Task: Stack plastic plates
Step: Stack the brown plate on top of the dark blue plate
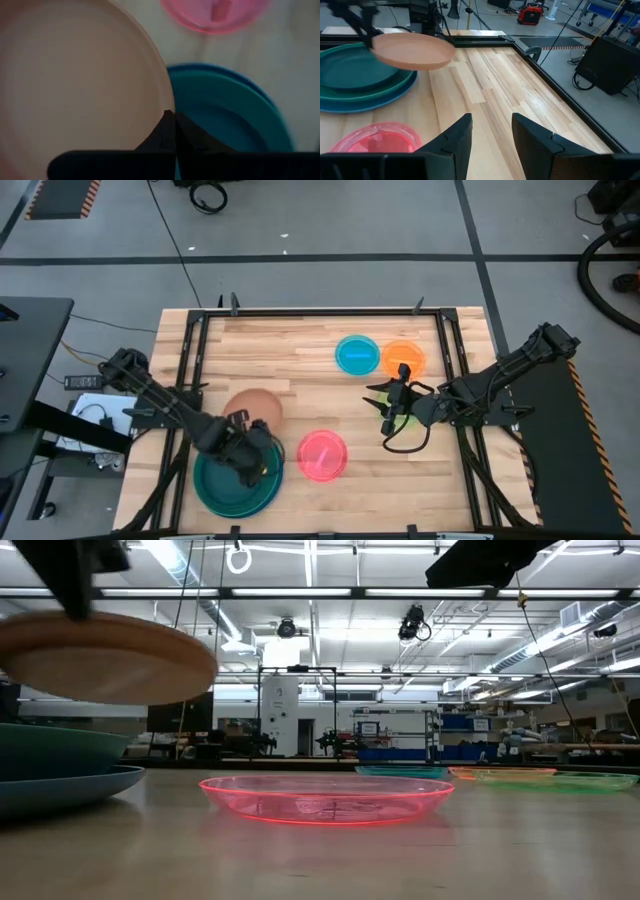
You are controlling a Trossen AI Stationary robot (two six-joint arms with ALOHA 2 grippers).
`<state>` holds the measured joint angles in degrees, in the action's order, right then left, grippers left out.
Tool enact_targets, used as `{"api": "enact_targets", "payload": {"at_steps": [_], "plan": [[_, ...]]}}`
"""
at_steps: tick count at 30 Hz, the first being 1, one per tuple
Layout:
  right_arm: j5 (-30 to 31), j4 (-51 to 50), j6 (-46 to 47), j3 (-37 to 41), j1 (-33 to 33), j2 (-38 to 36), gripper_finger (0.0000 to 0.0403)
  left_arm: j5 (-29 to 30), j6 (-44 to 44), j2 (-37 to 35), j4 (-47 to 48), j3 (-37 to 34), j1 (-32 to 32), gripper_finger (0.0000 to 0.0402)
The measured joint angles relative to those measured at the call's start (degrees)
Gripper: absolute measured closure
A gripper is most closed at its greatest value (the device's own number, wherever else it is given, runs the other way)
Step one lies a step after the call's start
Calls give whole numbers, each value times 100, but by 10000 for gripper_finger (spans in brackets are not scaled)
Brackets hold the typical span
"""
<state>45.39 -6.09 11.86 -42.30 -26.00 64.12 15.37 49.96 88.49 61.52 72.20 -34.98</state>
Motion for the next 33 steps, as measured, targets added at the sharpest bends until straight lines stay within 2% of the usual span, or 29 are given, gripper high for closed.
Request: {"api": "enact_targets", "payload": {"at_steps": [6,16,26,33], "plan": [[-2,2,3,0,0,0,253,-313,1011,0,6,89,-721,401],[2,123,-2,0,0,0,253,-331,2326,0,-77,99,-1619,401],[2,133,-28,0,7,0,253,-320,2770,0,-909,99,-1721,401],[0,131,-46,0,7,0,253,-322,2895,96,-907,99,-1722,401]]}}
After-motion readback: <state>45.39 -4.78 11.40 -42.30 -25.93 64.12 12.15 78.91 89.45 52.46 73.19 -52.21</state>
